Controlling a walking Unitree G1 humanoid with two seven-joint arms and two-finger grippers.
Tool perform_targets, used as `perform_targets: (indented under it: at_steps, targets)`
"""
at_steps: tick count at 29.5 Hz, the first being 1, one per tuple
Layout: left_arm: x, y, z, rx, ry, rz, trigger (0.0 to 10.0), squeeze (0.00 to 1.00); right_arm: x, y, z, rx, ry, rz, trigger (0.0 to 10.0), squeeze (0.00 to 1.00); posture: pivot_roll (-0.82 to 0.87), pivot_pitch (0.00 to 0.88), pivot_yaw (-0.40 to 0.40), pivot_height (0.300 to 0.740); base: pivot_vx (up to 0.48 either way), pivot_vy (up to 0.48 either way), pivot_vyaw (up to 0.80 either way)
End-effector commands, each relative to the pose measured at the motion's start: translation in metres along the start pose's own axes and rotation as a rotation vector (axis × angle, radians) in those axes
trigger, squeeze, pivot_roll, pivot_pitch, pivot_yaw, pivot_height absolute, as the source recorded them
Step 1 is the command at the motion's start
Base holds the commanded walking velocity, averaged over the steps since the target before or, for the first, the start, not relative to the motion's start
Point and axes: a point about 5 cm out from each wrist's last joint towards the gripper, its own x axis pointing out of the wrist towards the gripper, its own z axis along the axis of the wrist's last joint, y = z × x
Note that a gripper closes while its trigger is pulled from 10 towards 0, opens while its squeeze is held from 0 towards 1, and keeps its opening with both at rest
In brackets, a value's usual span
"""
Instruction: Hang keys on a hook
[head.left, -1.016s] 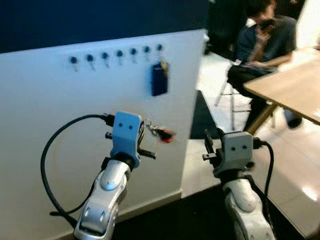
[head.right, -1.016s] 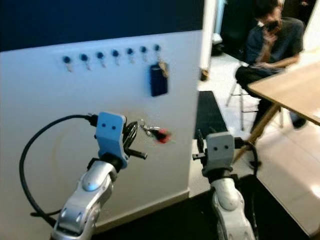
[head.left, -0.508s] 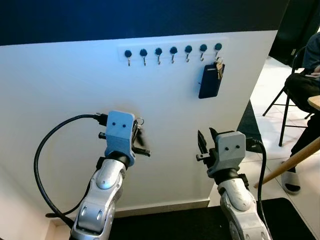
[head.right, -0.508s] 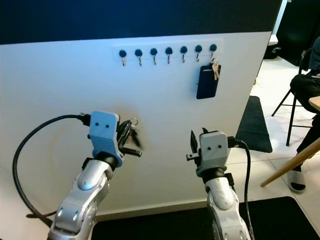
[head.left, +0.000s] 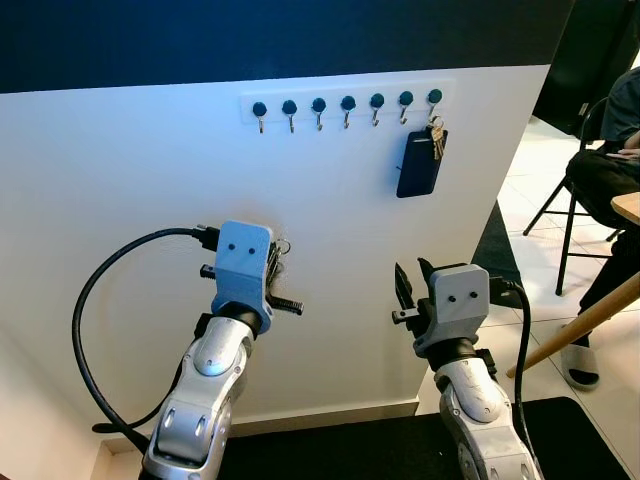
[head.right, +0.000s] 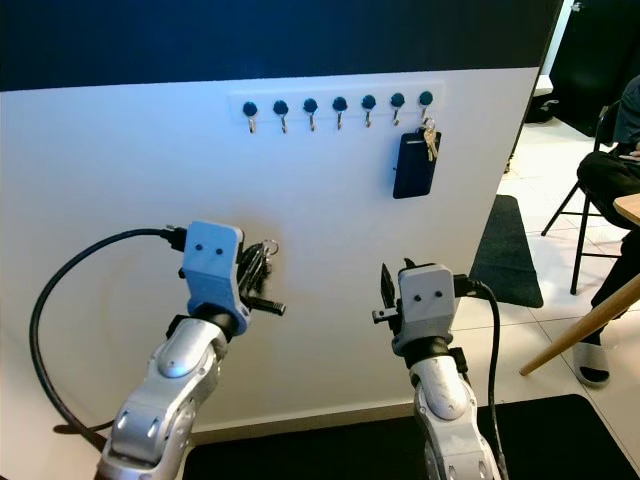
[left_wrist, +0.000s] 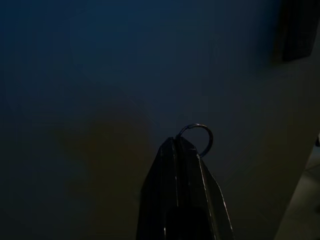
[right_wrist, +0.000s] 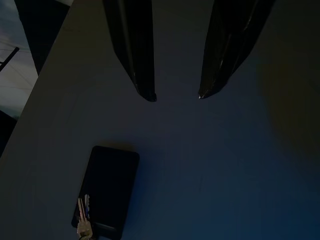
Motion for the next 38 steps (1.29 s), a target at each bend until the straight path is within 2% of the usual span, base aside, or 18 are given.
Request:
perform_targets:
  at_steps: [1, 3, 6, 7, 11, 15, 24, 31, 38]
  targets:
    - [0.003, 0.007, 0.002, 0.041, 0.001, 0.027, 10.0, 0.0, -0.001, 0.001, -0.001, -0.001, 0.0, 0.0, 10.0, 0.0, 0.0, 0.133, 0.049, 0.74, 0.0, 0.0, 0.0]
    - [0.007, 0.012, 0.005, 0.054, -0.004, 0.039, 10.0, 0.0, 0.0, 0.001, -0.001, -0.001, -0.001, 0.0, 10.0, 0.0, 0.0, 0.133, 0.05, 0.74, 0.0, 0.0, 0.0]
    - [0.016, 0.029, 0.021, 0.076, -0.047, 0.05, 10.0, 0.0, 0.0, 0.001, -0.001, -0.003, -0.002, -0.001, 10.0, 0.0, 0.0, 0.139, 0.06, 0.74, 0.0, 0.0, 0.0]
    - [0.016, 0.029, 0.021, 0.076, -0.047, 0.05, 10.0, 0.0, 0.0, 0.001, -0.001, -0.003, -0.002, -0.001, 10.0, 0.0, 0.0, 0.139, 0.06, 0.74, 0.0, 0.0, 0.0]
    - [0.027, 0.058, 0.04, 0.138, -0.089, 0.091, 10.0, 0.0, -0.001, 0.0, -0.001, -0.009, -0.001, 0.001, 10.0, 0.0, 0.01, 0.142, 0.065, 0.74, 0.0, 0.0, 0.0]
    - [0.035, 0.066, 0.052, 0.142, -0.119, 0.1, 10.0, 0.0, 0.0, -0.002, -0.002, -0.012, -0.001, -0.008, 10.0, 0.0, 0.01, 0.144, 0.064, 0.74, 0.0, 0.0, 0.0]
    - [0.057, 0.059, 0.067, 0.145, -0.153, 0.045, 10.0, 0.0, 0.005, -0.005, -0.001, -0.02, -0.006, -0.015, 10.0, 0.0, 0.01, 0.148, 0.065, 0.74, 0.0, 0.0, 0.0]
    - [0.077, 0.056, 0.083, 0.104, -0.175, 0.007, 10.0, 0.0, 0.003, -0.012, -0.001, -0.039, -0.003, -0.034, 10.0, 0.0, 0.0, 0.16, 0.072, 0.74, 0.0, 0.0, 0.0]
    - [0.09, 0.057, 0.094, 0.115, -0.186, -0.008, 10.0, 0.0, 0.002, -0.012, -0.002, -0.041, -0.001, -0.039, 10.0, 0.0, 0.0, 0.171, 0.081, 0.74, 0.0, 0.0, 0.0]
